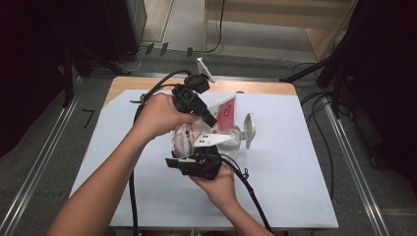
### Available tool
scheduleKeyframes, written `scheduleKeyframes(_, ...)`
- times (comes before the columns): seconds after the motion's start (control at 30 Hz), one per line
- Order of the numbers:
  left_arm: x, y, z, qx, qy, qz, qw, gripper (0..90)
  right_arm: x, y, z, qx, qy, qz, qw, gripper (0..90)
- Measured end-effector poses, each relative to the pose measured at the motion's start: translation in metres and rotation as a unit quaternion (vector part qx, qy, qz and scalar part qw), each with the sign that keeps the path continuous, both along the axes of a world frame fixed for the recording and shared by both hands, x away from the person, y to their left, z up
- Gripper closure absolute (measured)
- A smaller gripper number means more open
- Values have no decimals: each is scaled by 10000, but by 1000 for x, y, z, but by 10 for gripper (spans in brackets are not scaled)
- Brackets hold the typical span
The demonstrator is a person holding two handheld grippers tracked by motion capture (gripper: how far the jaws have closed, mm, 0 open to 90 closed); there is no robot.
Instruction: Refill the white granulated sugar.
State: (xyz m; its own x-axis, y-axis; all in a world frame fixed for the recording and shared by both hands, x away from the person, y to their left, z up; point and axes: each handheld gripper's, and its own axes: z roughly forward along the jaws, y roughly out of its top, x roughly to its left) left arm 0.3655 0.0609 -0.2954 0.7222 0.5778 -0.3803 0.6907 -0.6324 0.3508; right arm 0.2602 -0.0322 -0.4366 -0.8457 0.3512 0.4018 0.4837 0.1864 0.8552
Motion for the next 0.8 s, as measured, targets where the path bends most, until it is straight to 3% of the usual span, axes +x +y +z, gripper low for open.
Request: scheduleKeyframes(0.8, 1, -4, 1, 28, -36, -39, 10000, 766, 0, -2, 3, 11, 38, -27, 10000, 640)
